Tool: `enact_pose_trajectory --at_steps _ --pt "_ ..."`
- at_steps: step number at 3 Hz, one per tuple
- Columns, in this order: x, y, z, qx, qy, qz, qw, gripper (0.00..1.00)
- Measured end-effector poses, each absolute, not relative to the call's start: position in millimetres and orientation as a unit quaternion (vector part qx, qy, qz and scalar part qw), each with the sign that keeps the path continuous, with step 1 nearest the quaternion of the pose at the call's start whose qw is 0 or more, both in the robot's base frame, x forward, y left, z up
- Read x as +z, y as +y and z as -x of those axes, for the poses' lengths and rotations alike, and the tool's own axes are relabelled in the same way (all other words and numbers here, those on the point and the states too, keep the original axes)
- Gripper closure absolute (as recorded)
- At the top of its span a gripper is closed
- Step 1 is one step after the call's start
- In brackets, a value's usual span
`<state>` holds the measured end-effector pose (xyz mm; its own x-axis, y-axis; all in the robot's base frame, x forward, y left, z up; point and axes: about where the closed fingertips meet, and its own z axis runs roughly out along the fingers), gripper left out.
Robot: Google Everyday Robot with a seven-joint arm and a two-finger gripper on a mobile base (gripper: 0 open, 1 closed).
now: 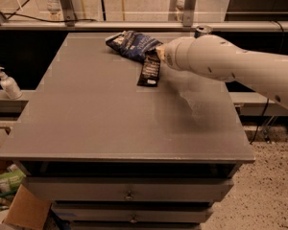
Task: Move rxbar chocolate near blue chip bag
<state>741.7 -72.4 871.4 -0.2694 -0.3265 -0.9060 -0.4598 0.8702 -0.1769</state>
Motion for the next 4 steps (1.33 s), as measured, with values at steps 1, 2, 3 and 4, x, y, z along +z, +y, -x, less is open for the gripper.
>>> enact_pose_trajectory --at_steps 1,2,3,4 --pt "872 -79 -743 0.055 0.796 0.239 0.553 0.6" --pt "874 -81 -742 0.053 0.796 0.233 0.556 0.37" --pt "880 -79 -741 0.054 0.793 0.232 0.561 0.13" --pt "885 -71 -738 0.061 0.789 0.234 0.565 0.0"
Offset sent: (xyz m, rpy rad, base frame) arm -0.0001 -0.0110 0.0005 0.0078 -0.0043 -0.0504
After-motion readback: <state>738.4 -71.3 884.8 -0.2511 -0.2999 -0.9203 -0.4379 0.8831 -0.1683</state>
